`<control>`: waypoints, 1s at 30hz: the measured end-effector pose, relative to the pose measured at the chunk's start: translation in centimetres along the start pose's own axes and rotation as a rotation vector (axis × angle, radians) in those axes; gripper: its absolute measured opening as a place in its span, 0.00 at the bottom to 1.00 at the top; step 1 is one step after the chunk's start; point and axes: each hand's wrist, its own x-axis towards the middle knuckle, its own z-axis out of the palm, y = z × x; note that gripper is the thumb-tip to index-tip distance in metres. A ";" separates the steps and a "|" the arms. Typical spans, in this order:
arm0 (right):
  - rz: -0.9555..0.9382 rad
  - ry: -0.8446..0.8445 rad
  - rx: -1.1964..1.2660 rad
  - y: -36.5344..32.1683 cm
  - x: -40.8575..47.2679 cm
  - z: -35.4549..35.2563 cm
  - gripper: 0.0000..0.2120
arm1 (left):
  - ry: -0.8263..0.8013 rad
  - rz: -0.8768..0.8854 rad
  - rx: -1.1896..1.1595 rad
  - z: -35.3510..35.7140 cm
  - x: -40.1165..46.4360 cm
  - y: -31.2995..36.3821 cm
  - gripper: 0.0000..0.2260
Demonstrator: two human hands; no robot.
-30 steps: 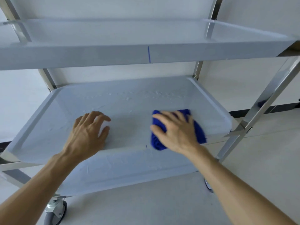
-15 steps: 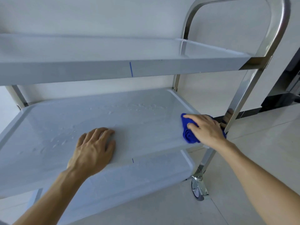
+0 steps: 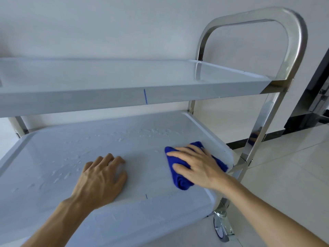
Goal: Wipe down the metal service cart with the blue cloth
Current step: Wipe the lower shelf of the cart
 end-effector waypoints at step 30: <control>0.564 0.117 -0.070 8.3 11.5 -1.2 0.18 | -0.053 -0.073 -0.092 3.1 1.8 -1.8 0.27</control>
